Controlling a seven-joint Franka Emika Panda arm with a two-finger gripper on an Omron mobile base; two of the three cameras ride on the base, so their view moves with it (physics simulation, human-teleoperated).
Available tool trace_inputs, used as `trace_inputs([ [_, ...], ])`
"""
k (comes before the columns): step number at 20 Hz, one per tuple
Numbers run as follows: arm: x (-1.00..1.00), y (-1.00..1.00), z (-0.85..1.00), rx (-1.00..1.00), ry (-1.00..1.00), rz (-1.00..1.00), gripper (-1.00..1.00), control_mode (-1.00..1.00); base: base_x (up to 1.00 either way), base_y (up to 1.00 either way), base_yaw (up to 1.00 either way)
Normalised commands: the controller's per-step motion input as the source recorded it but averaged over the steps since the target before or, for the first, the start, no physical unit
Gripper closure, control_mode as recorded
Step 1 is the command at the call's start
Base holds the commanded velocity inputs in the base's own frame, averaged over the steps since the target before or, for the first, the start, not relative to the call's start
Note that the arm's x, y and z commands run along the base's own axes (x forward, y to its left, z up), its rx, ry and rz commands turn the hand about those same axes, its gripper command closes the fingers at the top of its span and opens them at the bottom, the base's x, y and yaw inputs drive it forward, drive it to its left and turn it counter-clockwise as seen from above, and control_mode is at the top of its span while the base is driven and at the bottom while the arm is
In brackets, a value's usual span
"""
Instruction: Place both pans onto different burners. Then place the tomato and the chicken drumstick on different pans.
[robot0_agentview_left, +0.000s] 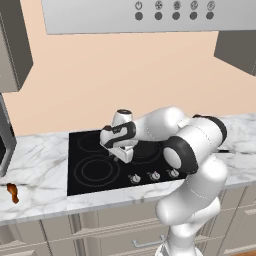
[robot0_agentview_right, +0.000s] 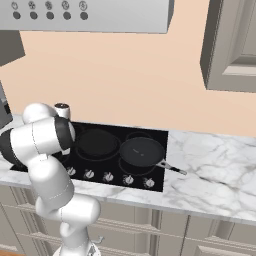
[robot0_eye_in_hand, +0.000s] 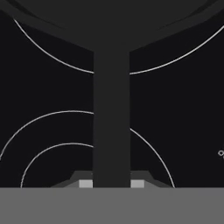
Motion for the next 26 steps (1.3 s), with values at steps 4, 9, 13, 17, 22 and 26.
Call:
trace_inputs([
  [4, 0.0, -0.03, -0.23, 0.0, 0.0, 0.0, 1.0, -1.0, 0.0, 0.0, 0.0],
  [9, 0.0, -0.1, -0.21, 0.0, 0.0, 0.0, 1.0, -1.0, 0.0, 0.0, 0.0],
  [13, 0.0, -0.06, -0.13, 0.0, 0.01, 0.0, 1.0, -1.0, 0.0, 0.0, 0.0],
  [17, 0.0, -0.01, -0.06, 0.0, 0.01, 0.0, 1.0, -1.0, 0.0, 0.0, 0.0],
  [22, 0.0, 0.0, 0.0, 0.0, 0.0, 0.0, -1.0, -1.0, 0.0, 0.0, 0.0],
  [26, 0.0, 0.0, 0.0, 0.0, 0.0, 0.0, -1.0, -1.0, 0.0, 0.0, 0.0],
])
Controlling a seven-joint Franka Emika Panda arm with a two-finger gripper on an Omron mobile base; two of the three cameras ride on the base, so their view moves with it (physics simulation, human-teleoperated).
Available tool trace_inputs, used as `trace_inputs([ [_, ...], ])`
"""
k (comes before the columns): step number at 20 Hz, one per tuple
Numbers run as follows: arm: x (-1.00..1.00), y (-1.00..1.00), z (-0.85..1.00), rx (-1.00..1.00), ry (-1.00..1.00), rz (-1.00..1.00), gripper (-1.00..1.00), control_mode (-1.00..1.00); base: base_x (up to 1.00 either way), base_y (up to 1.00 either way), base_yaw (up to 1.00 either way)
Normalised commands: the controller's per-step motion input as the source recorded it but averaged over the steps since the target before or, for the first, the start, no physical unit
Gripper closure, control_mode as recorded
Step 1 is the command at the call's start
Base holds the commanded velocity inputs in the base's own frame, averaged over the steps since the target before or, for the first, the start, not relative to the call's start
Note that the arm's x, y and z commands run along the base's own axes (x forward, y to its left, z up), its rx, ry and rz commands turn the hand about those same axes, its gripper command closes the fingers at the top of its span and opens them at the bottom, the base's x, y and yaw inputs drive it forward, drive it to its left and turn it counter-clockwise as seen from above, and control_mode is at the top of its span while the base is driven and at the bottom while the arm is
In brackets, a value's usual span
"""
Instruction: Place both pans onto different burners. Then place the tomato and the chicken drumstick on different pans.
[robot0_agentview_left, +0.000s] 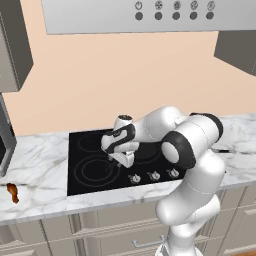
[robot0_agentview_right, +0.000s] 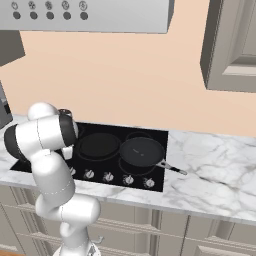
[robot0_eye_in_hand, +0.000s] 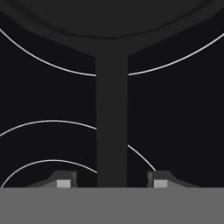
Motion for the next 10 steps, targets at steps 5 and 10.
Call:
trace_inputs([
  [5, 0.0, 0.0, 0.02, 0.0, 0.0, 0.0, -1.0, -1.0, 0.0, 0.0, 0.0],
  [10, -0.31, 0.31, 0.17, -0.06, 0.0, 0.08, -1.0, -1.0, 0.0, 0.0, 0.0],
])
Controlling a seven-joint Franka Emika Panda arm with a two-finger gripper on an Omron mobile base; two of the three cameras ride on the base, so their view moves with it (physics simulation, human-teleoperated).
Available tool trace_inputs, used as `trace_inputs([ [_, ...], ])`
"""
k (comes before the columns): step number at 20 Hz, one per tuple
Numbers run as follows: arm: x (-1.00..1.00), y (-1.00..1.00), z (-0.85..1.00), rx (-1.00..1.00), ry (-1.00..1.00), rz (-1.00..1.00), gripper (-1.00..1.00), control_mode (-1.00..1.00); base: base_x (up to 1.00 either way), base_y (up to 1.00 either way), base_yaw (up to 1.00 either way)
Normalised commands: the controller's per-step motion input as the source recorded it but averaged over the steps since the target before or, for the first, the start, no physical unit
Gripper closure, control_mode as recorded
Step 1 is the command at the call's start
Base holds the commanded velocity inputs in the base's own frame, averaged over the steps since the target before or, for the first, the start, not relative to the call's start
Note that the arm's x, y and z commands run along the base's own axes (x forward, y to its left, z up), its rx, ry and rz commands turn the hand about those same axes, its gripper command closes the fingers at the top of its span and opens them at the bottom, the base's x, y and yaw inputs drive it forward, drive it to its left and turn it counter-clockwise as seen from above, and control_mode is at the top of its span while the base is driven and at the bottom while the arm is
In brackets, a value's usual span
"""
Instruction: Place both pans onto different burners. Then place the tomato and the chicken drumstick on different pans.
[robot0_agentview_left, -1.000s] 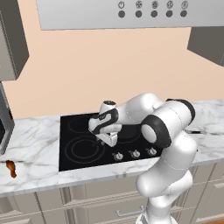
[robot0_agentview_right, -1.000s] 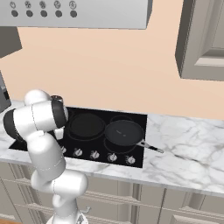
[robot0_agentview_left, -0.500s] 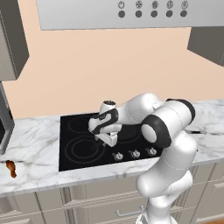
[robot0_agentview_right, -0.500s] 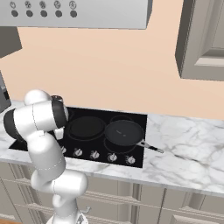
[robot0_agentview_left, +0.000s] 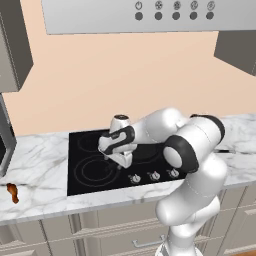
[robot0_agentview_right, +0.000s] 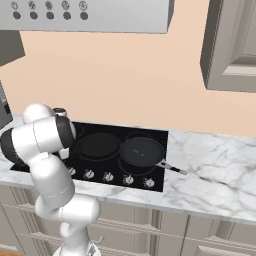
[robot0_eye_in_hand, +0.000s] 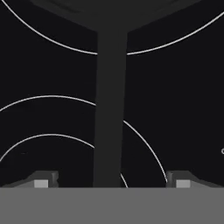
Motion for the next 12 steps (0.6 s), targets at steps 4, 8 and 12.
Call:
trace_inputs([
  [4, -0.22, 0.62, 0.14, -0.07, 0.0, 0.16, -1.0, -1.0, 0.0, 0.0, 0.0],
  [8, -0.02, 0.56, 0.48, -0.03, 0.0, 0.13, -1.0, -1.0, 0.0, 0.0, 0.0],
  [12, -0.01, 0.48, 0.52, -0.01, 0.01, 0.1, -1.0, -1.0, 0.0, 0.0, 0.0],
])
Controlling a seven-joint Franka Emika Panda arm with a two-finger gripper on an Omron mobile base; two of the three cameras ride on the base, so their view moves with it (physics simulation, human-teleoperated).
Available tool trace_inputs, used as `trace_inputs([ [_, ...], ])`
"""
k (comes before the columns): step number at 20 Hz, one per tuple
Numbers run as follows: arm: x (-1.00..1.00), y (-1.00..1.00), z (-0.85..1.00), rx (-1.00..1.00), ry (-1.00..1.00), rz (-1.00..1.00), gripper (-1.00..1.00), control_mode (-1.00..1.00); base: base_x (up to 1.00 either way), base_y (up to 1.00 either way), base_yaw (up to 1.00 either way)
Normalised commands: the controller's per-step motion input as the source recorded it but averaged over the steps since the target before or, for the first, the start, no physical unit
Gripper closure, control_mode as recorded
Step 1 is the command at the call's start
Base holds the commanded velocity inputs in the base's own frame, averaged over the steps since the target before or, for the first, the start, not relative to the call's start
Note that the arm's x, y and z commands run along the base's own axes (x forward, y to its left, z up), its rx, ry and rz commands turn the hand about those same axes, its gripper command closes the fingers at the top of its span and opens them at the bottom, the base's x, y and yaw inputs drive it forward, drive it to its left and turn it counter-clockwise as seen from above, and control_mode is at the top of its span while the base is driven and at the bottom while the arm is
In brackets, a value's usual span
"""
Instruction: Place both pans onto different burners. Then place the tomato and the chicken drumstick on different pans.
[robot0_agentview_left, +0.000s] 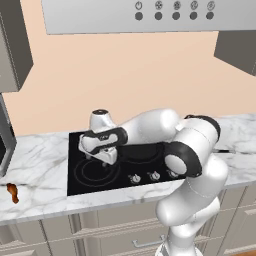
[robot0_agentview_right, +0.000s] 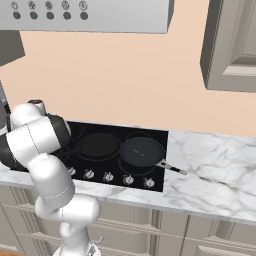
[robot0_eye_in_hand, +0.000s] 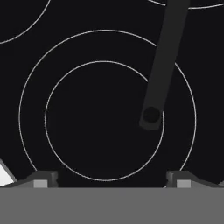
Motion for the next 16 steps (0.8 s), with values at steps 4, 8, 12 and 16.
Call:
trace_inputs([
  [4, -0.07, 0.54, 0.23, -0.01, 0.0, 0.13, -1.0, -1.0, 0.0, 0.0, 0.0],
  [8, -0.17, 0.61, 0.08, -0.01, 0.0, 0.22, -1.0, -1.0, 0.0, 0.0, 0.0],
  [12, -0.13, 0.6, 0.0, 0.0, 0.0, 0.24, -1.0, -1.0, 0.0, 0.0, 0.0],
  [16, -0.01, 0.6, 0.08, 0.0, 0.0, 0.22, -1.0, -1.0, 0.0, 0.0, 0.0],
])
